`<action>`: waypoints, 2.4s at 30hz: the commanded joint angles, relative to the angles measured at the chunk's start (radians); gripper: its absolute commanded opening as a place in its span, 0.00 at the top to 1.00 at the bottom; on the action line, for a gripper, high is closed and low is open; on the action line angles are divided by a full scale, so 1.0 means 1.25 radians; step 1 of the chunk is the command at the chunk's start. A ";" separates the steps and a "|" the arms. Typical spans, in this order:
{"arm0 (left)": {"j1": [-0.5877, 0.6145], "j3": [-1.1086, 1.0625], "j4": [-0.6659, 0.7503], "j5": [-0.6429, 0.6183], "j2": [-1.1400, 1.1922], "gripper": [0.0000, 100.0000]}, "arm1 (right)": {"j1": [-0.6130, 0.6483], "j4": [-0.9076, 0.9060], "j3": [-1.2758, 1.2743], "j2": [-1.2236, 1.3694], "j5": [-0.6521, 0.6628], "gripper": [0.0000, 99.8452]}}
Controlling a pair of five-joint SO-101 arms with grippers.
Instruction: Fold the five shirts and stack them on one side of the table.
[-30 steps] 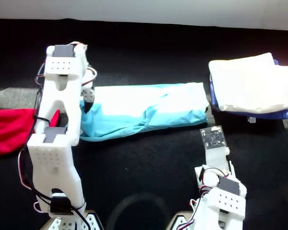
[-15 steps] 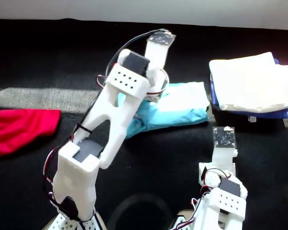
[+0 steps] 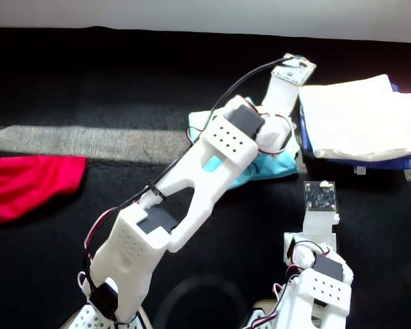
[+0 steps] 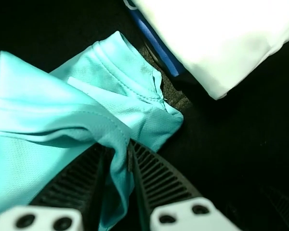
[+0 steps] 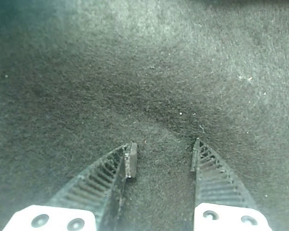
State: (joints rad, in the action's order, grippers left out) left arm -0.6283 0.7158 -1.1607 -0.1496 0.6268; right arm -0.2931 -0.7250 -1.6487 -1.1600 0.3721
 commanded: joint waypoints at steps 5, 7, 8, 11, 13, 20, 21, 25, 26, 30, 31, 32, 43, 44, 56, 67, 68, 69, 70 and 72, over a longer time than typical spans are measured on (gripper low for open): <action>-0.017 0.136 0.015 0.005 0.073 0.90 | -0.021 0.017 -0.020 -0.002 -0.009 0.81; -0.014 0.158 0.010 0.005 0.090 0.82 | -0.021 0.017 -0.020 -0.002 -0.009 0.81; -0.013 0.170 -0.001 0.005 0.094 0.79 | -0.021 0.017 -0.020 -0.002 -0.009 0.81; -0.003 0.253 -0.056 0.005 0.093 0.77 | -0.021 0.017 -0.020 -0.002 -0.009 0.81; 0.021 0.334 -0.107 0.005 0.094 0.77 | -0.021 0.017 -0.020 -0.002 -0.009 0.81; 0.172 0.369 -0.230 0.001 0.122 0.99 | -0.021 0.017 -0.020 -0.002 -0.009 0.81; 0.184 0.354 -0.231 0.002 0.133 0.98 | -0.021 0.017 -0.020 -0.002 -0.009 0.81; 0.230 0.316 -0.268 0.001 0.181 0.99 | -0.017 -0.009 0.019 0.001 -0.010 0.81; 0.242 0.314 -0.297 0.001 0.190 0.99 | -0.015 -0.042 0.072 0.004 -0.011 0.81; 0.263 0.316 -0.396 0.000 0.214 0.99 | -0.009 -0.198 0.375 0.028 -0.056 0.81; 0.263 0.316 -0.404 0.000 0.214 0.99 | 0.008 -0.225 0.457 0.057 -0.058 0.81; 0.261 0.316 -0.409 -0.009 0.211 0.99 | 0.026 -0.245 0.530 0.095 -0.058 0.81; 0.342 0.301 -0.481 -0.034 0.122 0.99 | 0.293 -0.271 1.137 0.752 -0.150 0.81; 0.354 0.292 -0.481 -0.034 0.115 0.99 | 0.312 -0.256 1.180 0.814 -0.150 0.81; 0.429 0.125 -0.475 -0.033 0.024 0.99 | 0.294 -0.400 1.685 1.363 -0.151 0.81; 0.423 0.128 -0.474 -0.033 0.025 0.99 | 0.296 -0.524 1.861 1.372 -0.151 0.81; 0.423 0.128 -0.474 -0.033 0.025 0.99 | 0.309 -0.533 1.859 1.373 -0.151 0.81; 0.423 0.128 -0.474 -0.033 0.025 0.99 | 0.323 -0.541 1.859 1.374 -0.151 0.81; 0.423 0.128 -0.474 -0.033 0.026 0.99 | 0.338 -0.544 1.858 1.377 -0.151 0.81; 0.423 0.127 -0.474 -0.033 0.026 0.99 | 0.358 -0.539 1.847 1.383 -0.151 0.81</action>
State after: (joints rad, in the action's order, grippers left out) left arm -0.0990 0.8692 -1.7545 -0.1880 0.7265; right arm 0.1151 -1.3970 0.6268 0.5692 0.1910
